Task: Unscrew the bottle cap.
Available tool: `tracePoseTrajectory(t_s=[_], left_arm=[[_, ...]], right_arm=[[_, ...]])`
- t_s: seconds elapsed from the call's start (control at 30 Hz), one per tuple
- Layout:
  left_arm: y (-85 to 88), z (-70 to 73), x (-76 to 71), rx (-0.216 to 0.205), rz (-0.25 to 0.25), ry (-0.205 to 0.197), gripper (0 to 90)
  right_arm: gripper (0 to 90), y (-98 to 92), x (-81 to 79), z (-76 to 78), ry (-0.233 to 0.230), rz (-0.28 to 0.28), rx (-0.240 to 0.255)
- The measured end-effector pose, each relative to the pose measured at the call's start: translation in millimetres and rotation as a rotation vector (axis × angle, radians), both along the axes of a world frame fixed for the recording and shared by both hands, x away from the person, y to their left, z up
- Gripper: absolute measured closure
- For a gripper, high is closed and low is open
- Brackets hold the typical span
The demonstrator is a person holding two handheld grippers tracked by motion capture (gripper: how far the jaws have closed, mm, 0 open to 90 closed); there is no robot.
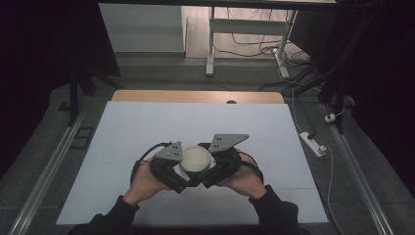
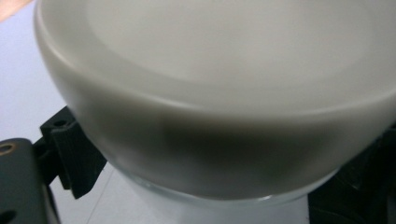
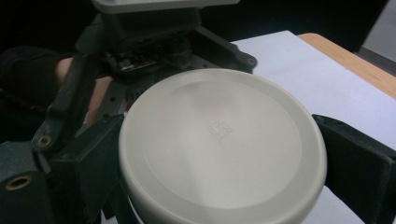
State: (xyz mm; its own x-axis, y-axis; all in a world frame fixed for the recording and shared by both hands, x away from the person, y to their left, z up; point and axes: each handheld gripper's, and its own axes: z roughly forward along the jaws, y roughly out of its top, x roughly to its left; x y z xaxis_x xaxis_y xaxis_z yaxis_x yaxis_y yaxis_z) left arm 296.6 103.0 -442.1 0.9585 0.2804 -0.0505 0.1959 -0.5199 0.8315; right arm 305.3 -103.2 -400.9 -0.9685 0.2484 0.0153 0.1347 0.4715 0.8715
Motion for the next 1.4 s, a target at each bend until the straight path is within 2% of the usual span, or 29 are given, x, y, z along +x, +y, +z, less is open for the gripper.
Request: tracePoseTrajectory(t_s=[0.03, 0.17, 0.53, 0.63, 1.17, 1.4], left_arm=[[0.7, -0.6, 0.6, 0.01, -0.027, -0.004, 7.2], [0.0, -2.7, 0.6, 0.022, -0.04, -0.007, 7.2], [-1.2, -5.2, 1.8, 0.039, -0.029, -0.012, 7.2], [0.3, -6.9, 3.5, 0.039, -0.012, -0.008, 7.2], [3.8, -9.0, 5.5, 0.04, -0.005, -0.002, 7.2], [5.0, -7.3, 3.8, 0.028, -0.004, -0.002, 7.2]], right_arm=[[6.8, -0.1, -0.2, 0.0, -0.002, 0.01, -0.003], [6.8, -0.1, -0.9, -0.6, -0.009, 0.032, -0.015], [6.8, -2.1, 0.7, 0.5, -0.005, 0.022, 0.002], [6.8, -3.4, 0.4, 2.5, -0.011, 0.015, 0.013], [6.8, -14.9, 7.4, 6.4, -0.027, -0.059, 0.024], [6.8, -22.3, 14.1, 4.3, -0.034, -0.111, 0.023]])
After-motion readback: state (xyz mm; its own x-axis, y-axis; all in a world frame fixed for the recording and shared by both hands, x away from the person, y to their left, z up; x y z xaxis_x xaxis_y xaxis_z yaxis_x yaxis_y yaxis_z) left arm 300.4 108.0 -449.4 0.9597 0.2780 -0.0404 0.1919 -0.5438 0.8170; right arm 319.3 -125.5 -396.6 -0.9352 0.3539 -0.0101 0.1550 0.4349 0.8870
